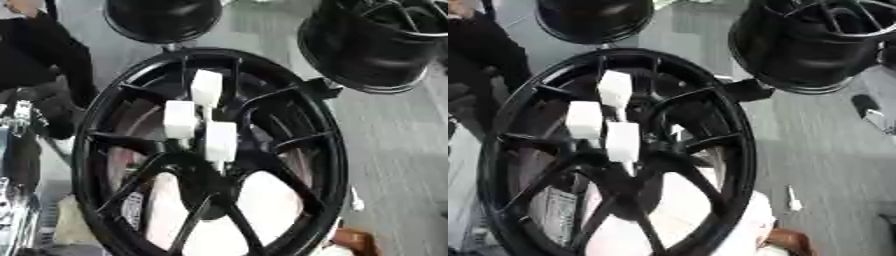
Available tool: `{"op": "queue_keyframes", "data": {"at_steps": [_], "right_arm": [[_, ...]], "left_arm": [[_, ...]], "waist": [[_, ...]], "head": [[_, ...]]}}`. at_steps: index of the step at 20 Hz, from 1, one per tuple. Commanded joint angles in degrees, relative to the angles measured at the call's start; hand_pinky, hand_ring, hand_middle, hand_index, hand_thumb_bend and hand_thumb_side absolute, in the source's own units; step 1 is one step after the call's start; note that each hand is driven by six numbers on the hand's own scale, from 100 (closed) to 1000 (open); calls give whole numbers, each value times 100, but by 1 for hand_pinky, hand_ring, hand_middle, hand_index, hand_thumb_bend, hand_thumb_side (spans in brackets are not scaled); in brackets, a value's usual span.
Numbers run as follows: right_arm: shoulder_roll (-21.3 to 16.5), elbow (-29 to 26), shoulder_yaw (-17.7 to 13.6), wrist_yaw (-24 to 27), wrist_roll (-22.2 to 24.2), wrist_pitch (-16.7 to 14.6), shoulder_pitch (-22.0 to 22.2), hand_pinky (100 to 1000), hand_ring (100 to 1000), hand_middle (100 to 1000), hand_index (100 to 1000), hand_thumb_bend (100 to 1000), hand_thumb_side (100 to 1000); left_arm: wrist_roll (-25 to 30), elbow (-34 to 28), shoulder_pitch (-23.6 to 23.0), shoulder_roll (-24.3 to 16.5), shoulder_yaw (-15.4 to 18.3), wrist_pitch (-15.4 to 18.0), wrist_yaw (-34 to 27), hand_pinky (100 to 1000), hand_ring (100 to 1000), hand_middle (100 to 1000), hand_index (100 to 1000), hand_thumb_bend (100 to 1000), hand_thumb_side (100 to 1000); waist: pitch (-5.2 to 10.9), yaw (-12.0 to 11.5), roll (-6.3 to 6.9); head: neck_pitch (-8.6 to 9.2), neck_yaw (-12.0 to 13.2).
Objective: Pull the pin out of the wheel hub.
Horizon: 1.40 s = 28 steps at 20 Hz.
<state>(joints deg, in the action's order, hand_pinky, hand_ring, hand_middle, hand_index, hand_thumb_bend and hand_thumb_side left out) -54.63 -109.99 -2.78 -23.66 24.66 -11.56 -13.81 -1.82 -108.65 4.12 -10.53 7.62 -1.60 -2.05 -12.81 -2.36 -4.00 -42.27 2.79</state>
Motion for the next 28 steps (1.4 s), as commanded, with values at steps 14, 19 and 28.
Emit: {"op": "queue_keyframes", "data": {"at_steps": [14,19,28], "right_arm": [[-720,-354,321,232,345,-212,-948,894,794,698,750,233,325],[-780,-456,732,445,709,-426,-1534,894,796,702,751,255,336],[-347,-460,1484,817,1402,-735,-2752,894,797,705,753,267,352]], "left_arm": [[51,-44,21,-122,-41,8,-17,893,827,800,797,100,849],[87,-34,27,-125,-74,5,-28,893,827,800,797,100,849],[148,-14,16,-140,-128,1,-43,893,829,800,797,100,850]], "waist": [[107,-57,-25],[130,-118,-42],[167,-200,-68]], "head": [[-20,-93],[-23,-161],[-49,-265]]}}
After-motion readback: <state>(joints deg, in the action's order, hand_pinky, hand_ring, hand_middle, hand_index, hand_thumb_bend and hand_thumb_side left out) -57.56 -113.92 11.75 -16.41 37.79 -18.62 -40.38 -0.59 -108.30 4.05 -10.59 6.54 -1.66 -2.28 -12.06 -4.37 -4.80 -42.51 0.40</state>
